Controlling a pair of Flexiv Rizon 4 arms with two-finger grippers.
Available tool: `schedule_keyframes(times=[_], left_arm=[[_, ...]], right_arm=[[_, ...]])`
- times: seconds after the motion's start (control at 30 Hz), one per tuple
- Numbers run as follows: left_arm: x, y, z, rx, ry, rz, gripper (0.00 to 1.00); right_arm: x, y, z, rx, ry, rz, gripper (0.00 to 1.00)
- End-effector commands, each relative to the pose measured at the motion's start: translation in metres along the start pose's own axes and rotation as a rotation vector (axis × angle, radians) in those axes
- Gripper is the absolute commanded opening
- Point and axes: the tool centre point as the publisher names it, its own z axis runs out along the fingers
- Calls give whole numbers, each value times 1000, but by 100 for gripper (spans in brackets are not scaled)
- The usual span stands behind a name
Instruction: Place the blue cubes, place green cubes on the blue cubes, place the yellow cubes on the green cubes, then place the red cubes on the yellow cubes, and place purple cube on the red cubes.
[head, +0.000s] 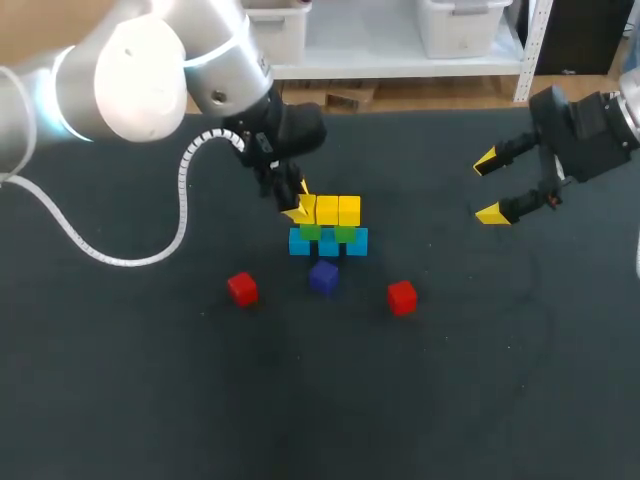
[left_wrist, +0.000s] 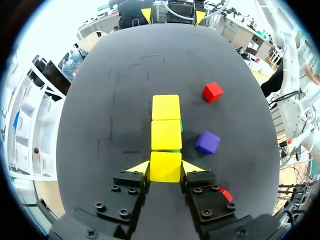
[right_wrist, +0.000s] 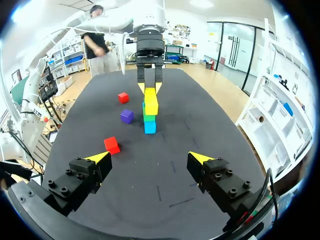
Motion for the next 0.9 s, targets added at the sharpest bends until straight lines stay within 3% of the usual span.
schedule_keyframes(times=[0.03, 0.27, 0.5, 0.77, 0.9], left_arm=[[-1, 3, 0, 6, 6, -1, 25], [-1, 4, 1, 9, 7, 0, 32], [-1, 5, 0, 9, 9, -1, 48], [-1, 4, -1, 9, 7, -1, 99], [-1, 3, -7, 0, 0, 5, 100]], right_arm=[[0, -1, 1, -1, -3, -1, 100], [0, -1, 1, -1, -3, -1, 100], [0, -1, 1, -1, -3, -1, 100], [0, -1, 1, -1, -3, -1, 100], [0, -1, 1, -1, -3, -1, 100]])
